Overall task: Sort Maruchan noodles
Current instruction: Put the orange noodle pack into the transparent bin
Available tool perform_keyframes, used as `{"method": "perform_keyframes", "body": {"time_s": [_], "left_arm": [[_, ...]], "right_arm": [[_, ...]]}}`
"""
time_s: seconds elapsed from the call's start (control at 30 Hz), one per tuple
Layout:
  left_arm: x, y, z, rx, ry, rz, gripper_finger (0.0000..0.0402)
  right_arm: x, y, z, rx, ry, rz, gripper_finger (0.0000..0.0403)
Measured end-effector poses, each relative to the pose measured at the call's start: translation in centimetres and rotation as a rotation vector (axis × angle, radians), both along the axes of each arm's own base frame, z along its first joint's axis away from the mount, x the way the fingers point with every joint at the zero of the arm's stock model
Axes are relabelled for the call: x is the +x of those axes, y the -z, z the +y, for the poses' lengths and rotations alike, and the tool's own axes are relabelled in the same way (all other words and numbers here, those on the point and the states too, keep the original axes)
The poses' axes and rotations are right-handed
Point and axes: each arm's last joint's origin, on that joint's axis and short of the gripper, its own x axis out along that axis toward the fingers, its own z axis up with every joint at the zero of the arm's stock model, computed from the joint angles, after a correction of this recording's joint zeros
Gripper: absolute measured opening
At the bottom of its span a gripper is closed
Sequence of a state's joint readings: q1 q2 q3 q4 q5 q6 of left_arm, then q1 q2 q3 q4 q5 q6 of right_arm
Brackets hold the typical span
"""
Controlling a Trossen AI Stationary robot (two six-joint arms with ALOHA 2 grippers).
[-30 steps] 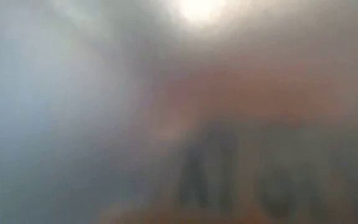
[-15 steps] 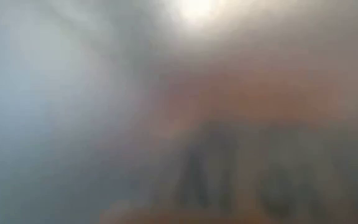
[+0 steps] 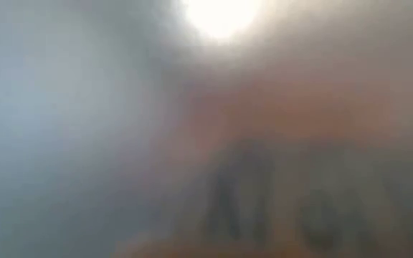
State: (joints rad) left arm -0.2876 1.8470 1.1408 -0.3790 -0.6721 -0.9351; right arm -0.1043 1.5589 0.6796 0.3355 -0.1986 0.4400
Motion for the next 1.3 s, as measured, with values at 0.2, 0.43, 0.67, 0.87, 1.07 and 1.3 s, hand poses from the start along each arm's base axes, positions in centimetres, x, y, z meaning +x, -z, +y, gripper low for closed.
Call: {"method": "perform_keyframes", "body": {"time_s": [0.2,0.43,0.67,0.87,1.07,1.3], "left_arm": [[-1.2,-1.3,-1.0,0.036,-0.023,-0.015,0.0075],[-3.0,-1.6,-1.9,0.062,-0.096,0.011,0.0075],[-4.5,-1.3,-2.3,0.058,-0.172,0.053,0.0075],[-5.1,-1.2,-2.3,0.075,-0.186,0.094,0.0075],[-5.3,-1.2,-2.2,0.076,-0.205,0.101,0.0075],[-5.3,-1.2,-2.2,0.079,-0.205,0.107,0.0075]], "right_arm": [[-0.2,-1.2,-0.3,-0.001,-0.008,-0.043,0.0009],[-0.8,-3.4,-0.1,0.007,-0.028,-0.111,0.0009],[-1.8,-5.5,0.6,0.084,-0.096,-0.162,0.0009],[-2.6,-7.7,1.3,0.145,-0.148,-0.232,0.0009],[-3.4,-8.5,3.2,0.231,-0.237,-0.204,0.0009],[-3.6,-8.4,7.9,0.342,-0.387,-0.176,0.0009]]}}
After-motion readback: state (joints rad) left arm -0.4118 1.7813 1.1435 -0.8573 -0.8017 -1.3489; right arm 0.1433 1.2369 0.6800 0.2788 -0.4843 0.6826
